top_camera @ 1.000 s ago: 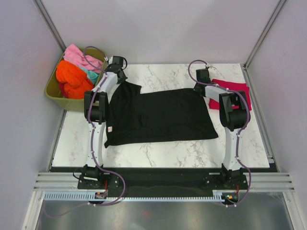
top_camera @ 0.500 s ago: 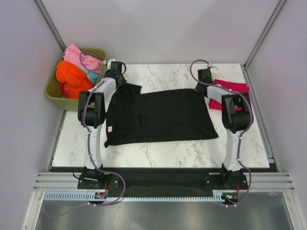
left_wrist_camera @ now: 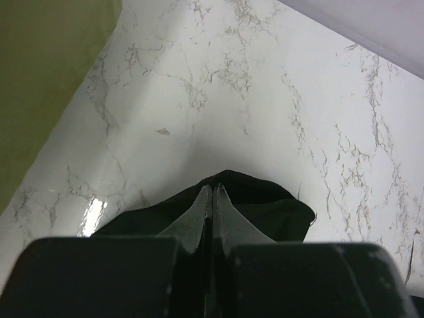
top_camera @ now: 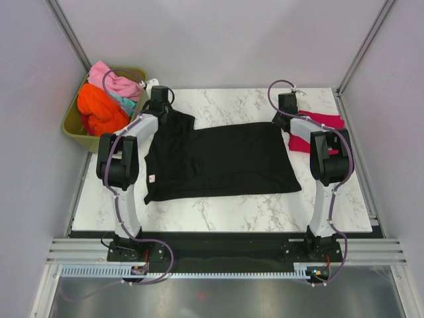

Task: Fold and stack the t-shirts
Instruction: Fold the tshirt

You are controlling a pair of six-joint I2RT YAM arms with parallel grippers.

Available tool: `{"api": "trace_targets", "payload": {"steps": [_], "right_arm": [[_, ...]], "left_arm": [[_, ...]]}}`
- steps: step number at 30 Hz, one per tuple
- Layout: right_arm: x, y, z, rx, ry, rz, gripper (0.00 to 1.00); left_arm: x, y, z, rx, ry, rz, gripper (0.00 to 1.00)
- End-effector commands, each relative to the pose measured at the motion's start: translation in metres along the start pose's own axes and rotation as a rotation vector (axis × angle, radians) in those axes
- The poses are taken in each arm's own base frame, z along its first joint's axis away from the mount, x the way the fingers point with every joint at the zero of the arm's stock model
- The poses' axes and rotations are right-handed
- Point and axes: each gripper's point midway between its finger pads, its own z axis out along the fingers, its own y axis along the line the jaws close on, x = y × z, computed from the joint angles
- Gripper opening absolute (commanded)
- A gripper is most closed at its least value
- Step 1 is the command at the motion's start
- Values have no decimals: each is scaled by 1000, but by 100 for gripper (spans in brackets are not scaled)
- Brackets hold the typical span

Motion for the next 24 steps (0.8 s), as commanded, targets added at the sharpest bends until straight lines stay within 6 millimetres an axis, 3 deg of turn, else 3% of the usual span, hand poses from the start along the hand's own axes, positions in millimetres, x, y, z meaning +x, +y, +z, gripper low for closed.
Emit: {"api": "trace_targets", "payload": {"steps": [1,2,4,13,24], "right_arm": [[-25,2,-18,-30,-36,47,0],[-27,3,-20,-35,-38,49,0],[-29,2,-23,-32,-43,50,0],[-39,0,-41,-40,-68,68,0],[-36,-7,-51,-27,-71,80,0]], "left_arm": [[-46,2,-33,4,-152,-15,2],[-37,8,-36,-5,-144,-13,2],[-49,7,-51,16,-190,-33,2],[-43,13,-90,58,-241,-51,2],[-30,22,-134,35,-304,-23,2]]}}
